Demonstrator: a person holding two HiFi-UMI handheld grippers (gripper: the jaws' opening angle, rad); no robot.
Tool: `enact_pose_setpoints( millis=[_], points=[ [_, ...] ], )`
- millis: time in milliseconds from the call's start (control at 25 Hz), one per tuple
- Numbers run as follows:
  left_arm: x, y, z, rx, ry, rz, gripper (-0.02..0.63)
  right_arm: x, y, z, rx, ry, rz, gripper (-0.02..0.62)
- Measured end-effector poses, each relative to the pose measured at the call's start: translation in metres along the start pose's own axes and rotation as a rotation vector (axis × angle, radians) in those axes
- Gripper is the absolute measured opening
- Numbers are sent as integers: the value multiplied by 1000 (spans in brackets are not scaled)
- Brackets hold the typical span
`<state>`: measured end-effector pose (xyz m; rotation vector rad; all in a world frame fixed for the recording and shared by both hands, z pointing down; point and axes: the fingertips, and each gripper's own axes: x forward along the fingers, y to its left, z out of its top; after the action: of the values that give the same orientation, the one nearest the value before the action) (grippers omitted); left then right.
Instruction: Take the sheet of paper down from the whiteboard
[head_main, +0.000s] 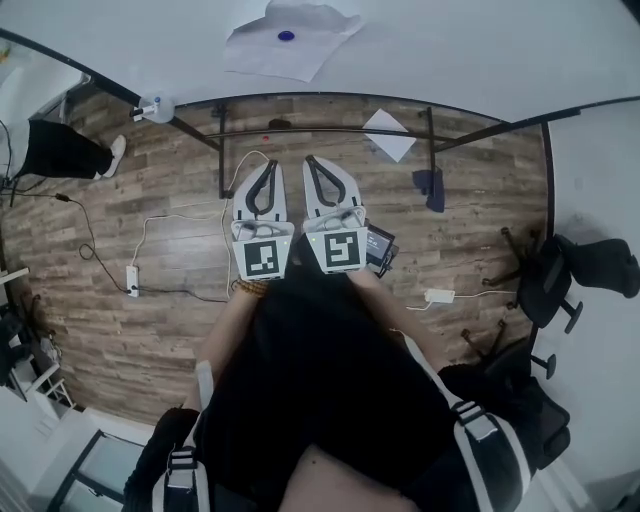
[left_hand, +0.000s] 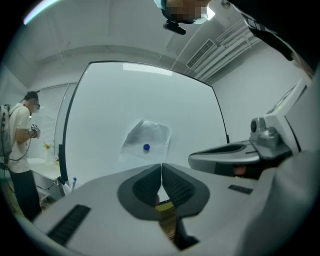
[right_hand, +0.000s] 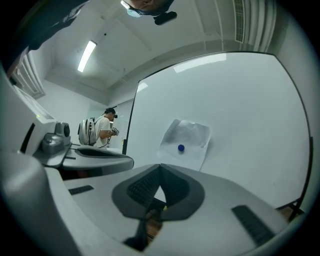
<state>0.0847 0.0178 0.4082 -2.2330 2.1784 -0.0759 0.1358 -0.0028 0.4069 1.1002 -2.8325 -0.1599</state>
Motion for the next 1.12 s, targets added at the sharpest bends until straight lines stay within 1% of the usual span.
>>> enact_pose_setpoints(
  millis=[160, 280, 520, 720, 880, 1120],
  points=[
    [10, 12, -1, -3, 2, 32, 14, 12, -3, -2, 5, 2, 12, -2],
    [20, 19, 1, -12, -7, 41, 14, 21, -11, -2, 0, -2, 1, -2],
    [50, 32, 6, -9, -38, 13, 15, 42, -29, 2, -35, 4, -36, -2],
    [71, 40, 14, -11, -66, -6, 15, 55, -43, 2, -35, 16, -75, -2],
    [84, 48, 10, -41, -62, -16, 15, 69, -46, 6, -55, 22, -82, -2],
    [101, 66, 22, -43, -89, -19, 15, 90, -50, 15, -63, 18, -102, -2]
  ],
)
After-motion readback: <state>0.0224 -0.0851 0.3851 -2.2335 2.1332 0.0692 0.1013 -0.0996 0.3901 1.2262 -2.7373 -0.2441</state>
